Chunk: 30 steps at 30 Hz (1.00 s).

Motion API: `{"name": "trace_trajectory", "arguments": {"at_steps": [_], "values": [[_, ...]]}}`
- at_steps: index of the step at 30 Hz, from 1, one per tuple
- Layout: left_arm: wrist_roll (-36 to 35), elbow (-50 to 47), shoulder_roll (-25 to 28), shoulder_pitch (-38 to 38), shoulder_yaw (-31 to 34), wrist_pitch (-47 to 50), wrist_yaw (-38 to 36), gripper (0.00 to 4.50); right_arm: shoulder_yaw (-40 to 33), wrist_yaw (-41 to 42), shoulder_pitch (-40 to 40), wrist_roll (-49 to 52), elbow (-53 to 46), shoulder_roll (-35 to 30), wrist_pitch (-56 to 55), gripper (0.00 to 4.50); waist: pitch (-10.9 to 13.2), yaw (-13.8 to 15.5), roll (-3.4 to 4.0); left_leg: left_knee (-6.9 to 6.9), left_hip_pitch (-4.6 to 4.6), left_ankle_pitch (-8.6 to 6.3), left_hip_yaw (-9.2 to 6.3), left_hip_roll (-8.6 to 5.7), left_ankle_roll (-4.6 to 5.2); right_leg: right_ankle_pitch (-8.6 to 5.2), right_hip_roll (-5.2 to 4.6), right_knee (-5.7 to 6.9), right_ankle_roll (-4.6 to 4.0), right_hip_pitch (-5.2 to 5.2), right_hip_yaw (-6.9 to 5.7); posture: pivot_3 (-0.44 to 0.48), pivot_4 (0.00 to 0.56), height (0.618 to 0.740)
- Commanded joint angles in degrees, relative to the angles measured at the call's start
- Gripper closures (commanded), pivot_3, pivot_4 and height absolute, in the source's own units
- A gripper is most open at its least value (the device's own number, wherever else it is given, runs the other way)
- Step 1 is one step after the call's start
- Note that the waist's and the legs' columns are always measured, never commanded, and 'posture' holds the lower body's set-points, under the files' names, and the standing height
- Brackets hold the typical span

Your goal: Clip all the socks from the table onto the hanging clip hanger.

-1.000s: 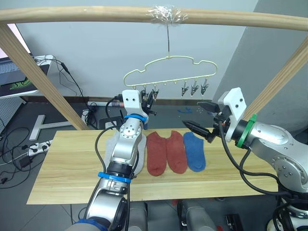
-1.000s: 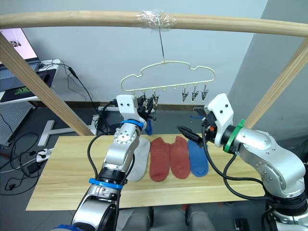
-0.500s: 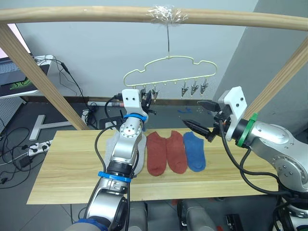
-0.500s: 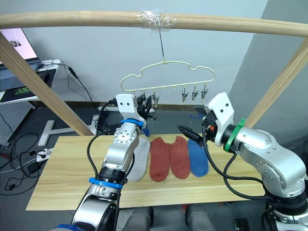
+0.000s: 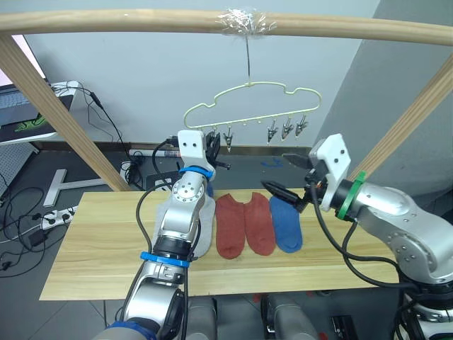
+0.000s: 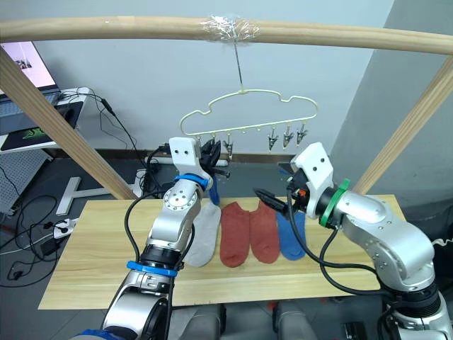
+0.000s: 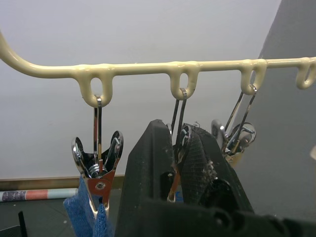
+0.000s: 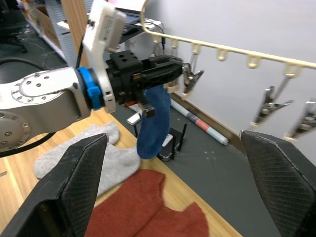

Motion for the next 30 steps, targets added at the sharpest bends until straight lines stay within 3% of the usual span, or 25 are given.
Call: {"name": "trace_trajectory", "arguments": {"at_steps": [1,5,10,17,22,25,30], "values": [[-2.5,-3.3,2.3,-1.5,1.6,2.8,-4.2,4.26,4.8,-3.7,4.4,-8.5,6.5,2.0,-4.9,0.0,0.0,0.0,-0.02,0.0,0.02,0.0,0.0,0.0,0.0,-0.02,0.0,0.0,0.03,0.03,0.0,0.09,0.198,0.74],[-6.9,-5.2,4.1,-1.5,3.2,8.6,-9.0,4.26,10.5,-3.5,9.1,-17.7,18.9,3.2,-13.1,0.0,0.0,0.0,-0.02,0.0,0.07,0.01,0.02,0.0,0.0,-0.03,-0.01,0.0,0.05,0.06,0.02,0.102,0.2,0.74],[-12.0,-9.0,6.5,-1.2,4.7,18.3,-14.2,4.26,11.9,-1.8,7.8,-23.6,37.6,7.1,-23.5,0.0,0.0,-0.3,-0.01,0.03,0.16,0.01,0.04,0.0,0.0,-0.06,0.0,0.11,0.11,0.07,0.04,0.108,0.202,0.74],[-12.4,-10.2,7.9,-1.3,5.4,21.0,-13.8,4.26,10.6,0.3,2.4,-27.8,58.5,12.6,-33.8,0.0,0.0,-1.2,-0.01,0.02,0.56,0.07,0.08,0.04,0.08,-0.16,0.07,0.65,0.2,0.14,0.11,0.122,0.204,0.74],[-12.0,-11.4,7.8,-0.4,5.2,21.5,-13.1,4.26,9.7,1.1,0.5,-30.0,68.2,15.1,-38.0,0.0,0.0,-1.4,0.0,0.02,0.86,0.08,0.08,0.04,0.09,-0.19,0.07,0.61,0.18,0.5,0.12,0.143,0.21,0.74],[-12.1,-12.0,7.9,-0.1,5.1,21.9,-13.4,4.26,10.6,3.3,0.8,-31.4,69.7,15.4,-38.8,0.58,0.0,-1.4,0.0,0.02,0.91,0.08,0.08,0.04,0.09,-0.19,0.06,0.57,0.18,0.58,0.12,0.148,0.212,0.74],[-12.1,-11.4,8.3,-0.5,5.3,22.2,-14.0,4.26,12.8,5.7,3.0,-35.0,69.7,14.1,-38.8,2.27,0.0,-1.4,0.0,0.01,0.96,0.07,0.06,0.05,0.09,-0.19,0.06,0.57,0.18,0.63,0.11,0.148,0.212,0.74]]}}
